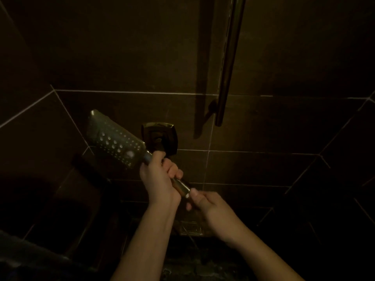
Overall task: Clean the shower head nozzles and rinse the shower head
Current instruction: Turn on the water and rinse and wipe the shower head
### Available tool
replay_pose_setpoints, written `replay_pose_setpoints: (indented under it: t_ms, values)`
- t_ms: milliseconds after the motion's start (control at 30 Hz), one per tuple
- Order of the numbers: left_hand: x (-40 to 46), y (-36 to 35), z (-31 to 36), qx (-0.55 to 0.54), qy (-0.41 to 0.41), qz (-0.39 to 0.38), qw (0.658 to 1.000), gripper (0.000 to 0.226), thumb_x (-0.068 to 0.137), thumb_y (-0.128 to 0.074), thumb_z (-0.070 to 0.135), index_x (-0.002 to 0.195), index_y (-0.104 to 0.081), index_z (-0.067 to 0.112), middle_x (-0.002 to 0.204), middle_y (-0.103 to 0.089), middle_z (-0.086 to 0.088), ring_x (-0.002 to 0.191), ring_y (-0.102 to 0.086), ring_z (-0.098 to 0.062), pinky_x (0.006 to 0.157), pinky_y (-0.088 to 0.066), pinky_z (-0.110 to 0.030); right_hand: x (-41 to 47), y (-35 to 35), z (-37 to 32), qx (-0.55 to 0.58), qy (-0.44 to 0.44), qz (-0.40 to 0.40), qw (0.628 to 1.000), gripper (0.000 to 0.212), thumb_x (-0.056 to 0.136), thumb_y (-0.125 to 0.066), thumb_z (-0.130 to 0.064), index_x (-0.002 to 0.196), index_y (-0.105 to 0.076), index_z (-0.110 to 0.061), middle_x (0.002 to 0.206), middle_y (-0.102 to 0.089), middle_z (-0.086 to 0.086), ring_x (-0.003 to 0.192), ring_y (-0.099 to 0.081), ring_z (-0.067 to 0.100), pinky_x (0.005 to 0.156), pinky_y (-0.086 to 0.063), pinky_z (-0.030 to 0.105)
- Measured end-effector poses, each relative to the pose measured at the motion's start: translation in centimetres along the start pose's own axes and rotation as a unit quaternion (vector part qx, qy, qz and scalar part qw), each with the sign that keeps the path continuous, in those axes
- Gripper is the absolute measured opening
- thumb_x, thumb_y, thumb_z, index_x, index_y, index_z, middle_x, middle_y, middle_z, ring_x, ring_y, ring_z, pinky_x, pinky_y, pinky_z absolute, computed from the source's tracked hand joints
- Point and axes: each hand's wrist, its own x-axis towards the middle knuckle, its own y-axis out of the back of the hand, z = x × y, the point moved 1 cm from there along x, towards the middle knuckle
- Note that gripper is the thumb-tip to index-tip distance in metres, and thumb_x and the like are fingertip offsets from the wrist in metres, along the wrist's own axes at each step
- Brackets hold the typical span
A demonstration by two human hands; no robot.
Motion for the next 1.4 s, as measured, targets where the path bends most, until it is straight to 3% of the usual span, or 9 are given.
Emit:
replay_pose_setpoints:
  t_ms: [100,200,433,567,700,800,967,1167,1400]
  values:
    - [0.0,0.1,-0.4,-0.024,0.029,-0.041,0.998,0.022,0.083,-0.057,0.015,0.064,-0.05,0.023,0.051,-0.039,0.007,0.038,-0.034,-0.009,0.035,-0.034,-0.023,-0.3,0.4,-0.6,0.237,-0.105,-0.117,0.959,0.043,0.095,-0.045,-0.054,0.075,-0.062,-0.02,0.053,-0.034,-0.006,0.039,-0.025,0.007,0.036,-0.017,0.02]
    - [0.2,0.3,-0.3,-0.016,0.023,-0.045,0.999,0.021,0.085,-0.056,0.015,0.066,-0.051,0.022,0.054,-0.042,0.007,0.041,-0.037,-0.009,0.037,-0.036,-0.023,-0.3,0.6,-0.6,0.254,-0.1,-0.15,0.95,0.038,0.095,-0.05,-0.052,0.089,-0.062,-0.016,0.057,-0.033,-0.006,0.043,-0.024,0.007,0.039,-0.015,0.022]
    - [1.0,0.8,0.2,0.002,0.064,-0.027,0.998,0.039,0.095,-0.064,0.039,0.126,-0.06,0.016,0.097,-0.065,-0.003,0.077,-0.067,-0.016,0.064,-0.059,-0.037,0.2,-0.1,-0.7,-0.008,0.038,0.032,0.999,0.011,0.093,-0.054,-0.045,0.087,-0.059,-0.039,0.064,-0.055,-0.01,0.056,-0.05,0.007,0.053,-0.04,0.026]
    - [1.0,0.8,-0.2,0.024,0.064,0.019,0.997,0.029,0.101,-0.056,0.035,0.123,-0.064,0.018,0.108,-0.071,-0.006,0.095,-0.072,-0.02,0.069,-0.058,-0.035,0.7,-0.7,0.1,-0.173,0.043,0.121,0.976,0.01,0.099,-0.045,-0.045,0.099,-0.055,-0.045,0.078,-0.065,-0.004,0.062,-0.06,0.005,0.055,-0.045,0.025]
    - [0.4,0.6,-0.7,0.031,0.037,0.053,0.997,0.033,0.093,-0.063,0.044,0.117,-0.065,0.022,0.081,-0.07,0.004,0.07,-0.068,-0.011,0.06,-0.053,-0.03,0.8,-1.3,1.1,-0.254,0.054,0.138,0.956,0.011,0.099,-0.042,-0.044,0.095,-0.052,-0.042,0.078,-0.063,-0.011,0.066,-0.061,0.003,0.051,-0.044,0.021]
    - [0.8,0.5,-0.2,0.022,0.033,0.037,0.999,0.038,0.083,-0.075,0.037,0.115,-0.063,0.02,0.054,-0.056,0.011,0.044,-0.05,-0.003,0.04,-0.042,-0.021,0.7,-1.9,1.2,-0.182,0.046,0.084,0.979,0.024,0.099,-0.039,-0.048,0.091,-0.059,-0.037,0.069,-0.063,-0.011,0.057,-0.056,0.002,0.051,-0.042,0.024]
    - [1.4,0.9,-0.3,0.014,0.009,-0.049,0.999,0.03,0.088,-0.068,0.028,0.112,-0.051,0.025,0.064,-0.06,0.007,0.046,-0.048,-0.007,0.038,-0.039,-0.023,0.6,-0.9,-0.3,0.087,-0.066,-0.011,0.994,0.039,0.1,-0.042,-0.047,0.083,-0.065,-0.021,0.056,-0.046,-0.008,0.045,-0.04,0.008,0.044,-0.033,0.022]
    - [1.7,0.7,-0.3,0.028,0.005,-0.092,0.995,0.034,0.094,-0.063,0.044,0.122,-0.067,0.026,0.095,-0.073,-0.002,0.08,-0.074,-0.015,0.07,-0.059,-0.033,0.3,-1.0,-1.0,0.203,-0.085,-0.026,0.975,0.039,0.1,-0.04,-0.046,0.084,-0.057,-0.014,0.053,-0.037,-0.004,0.041,-0.03,0.01,0.04,-0.02,0.024]
    - [1.5,0.3,0.0,0.002,0.05,-0.082,0.995,0.044,0.091,-0.069,0.035,0.13,-0.056,0.019,0.079,-0.067,0.001,0.066,-0.066,-0.012,0.058,-0.056,-0.033,0.4,-0.3,-1.0,0.167,-0.068,-0.009,0.984,0.039,0.1,-0.04,-0.045,0.087,-0.057,-0.013,0.053,-0.035,-0.005,0.04,-0.029,0.009,0.038,-0.024,0.02]
